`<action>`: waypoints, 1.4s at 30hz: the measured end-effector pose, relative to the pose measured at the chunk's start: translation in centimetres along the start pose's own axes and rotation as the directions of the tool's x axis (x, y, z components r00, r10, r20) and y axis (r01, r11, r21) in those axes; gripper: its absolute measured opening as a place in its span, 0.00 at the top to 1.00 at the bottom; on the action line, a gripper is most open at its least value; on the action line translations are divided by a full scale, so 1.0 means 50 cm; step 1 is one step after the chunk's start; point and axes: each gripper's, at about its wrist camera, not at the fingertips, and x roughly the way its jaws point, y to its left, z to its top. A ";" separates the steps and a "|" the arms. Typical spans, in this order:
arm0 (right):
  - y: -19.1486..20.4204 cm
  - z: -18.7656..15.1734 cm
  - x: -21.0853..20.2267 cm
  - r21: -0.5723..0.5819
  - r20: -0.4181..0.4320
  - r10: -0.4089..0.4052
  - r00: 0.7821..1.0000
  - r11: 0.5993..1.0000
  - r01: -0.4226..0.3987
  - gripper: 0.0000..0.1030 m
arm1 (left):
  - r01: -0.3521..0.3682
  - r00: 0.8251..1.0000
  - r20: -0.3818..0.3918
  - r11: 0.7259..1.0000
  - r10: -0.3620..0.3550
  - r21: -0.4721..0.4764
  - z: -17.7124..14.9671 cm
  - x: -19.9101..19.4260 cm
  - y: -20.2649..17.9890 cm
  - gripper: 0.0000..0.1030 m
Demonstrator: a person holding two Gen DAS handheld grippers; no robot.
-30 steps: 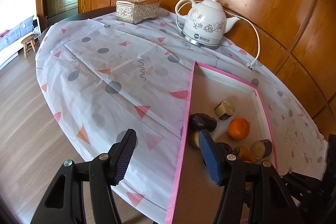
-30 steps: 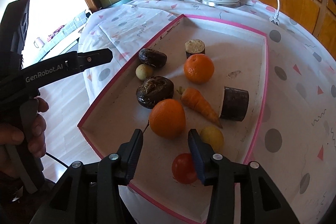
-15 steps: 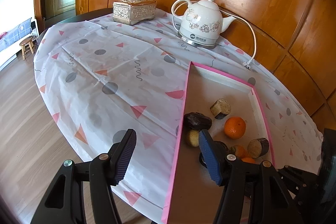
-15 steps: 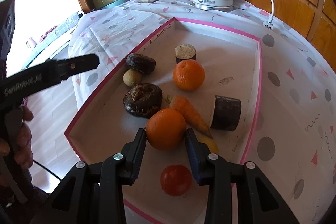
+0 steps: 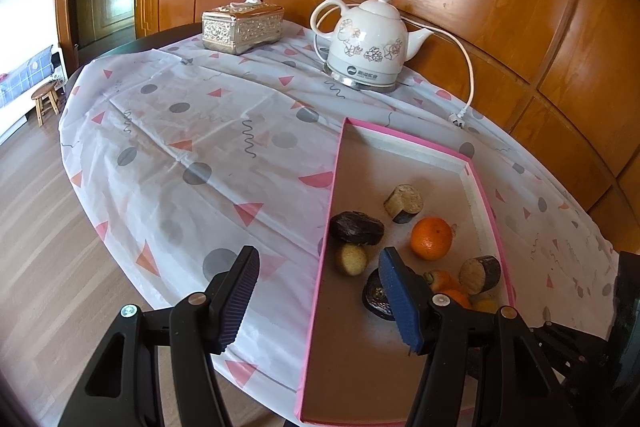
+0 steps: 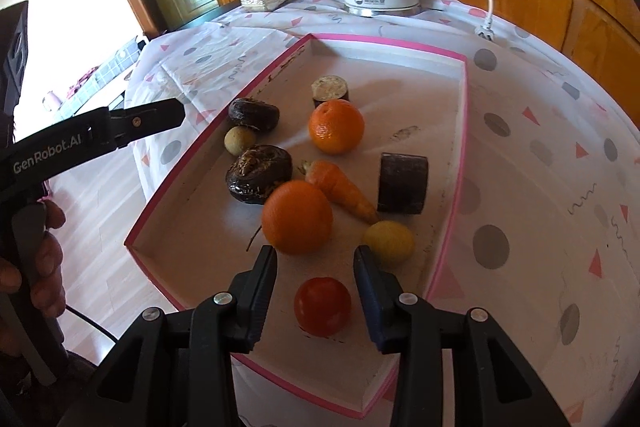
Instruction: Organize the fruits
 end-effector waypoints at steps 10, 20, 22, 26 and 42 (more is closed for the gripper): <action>-0.012 -0.015 -0.044 0.051 0.078 -0.078 0.994 0.996 0.074 0.54 | -0.014 0.998 0.060 0.998 0.010 0.054 -0.011 -0.032 -0.034 0.34; -0.028 -0.037 -0.093 0.122 0.164 -0.222 0.961 0.971 0.204 0.51 | -0.013 0.985 0.170 0.992 -0.008 0.123 0.001 -0.082 -0.085 0.24; -0.036 -0.038 -0.100 0.142 0.173 -0.245 0.954 0.965 0.222 0.50 | -0.004 0.982 0.190 0.992 -0.020 0.125 0.006 -0.091 -0.095 0.21; -0.055 -0.043 -0.108 0.181 0.177 -0.273 0.946 0.953 0.241 0.49 | 0.005 0.983 0.183 0.989 -0.033 0.149 -0.002 -0.090 -0.115 0.18; -0.078 -0.059 -0.117 0.232 0.188 -0.323 0.927 0.932 0.278 0.41 | -0.006 0.983 0.184 0.981 -0.030 0.193 -0.038 -0.100 -0.148 0.00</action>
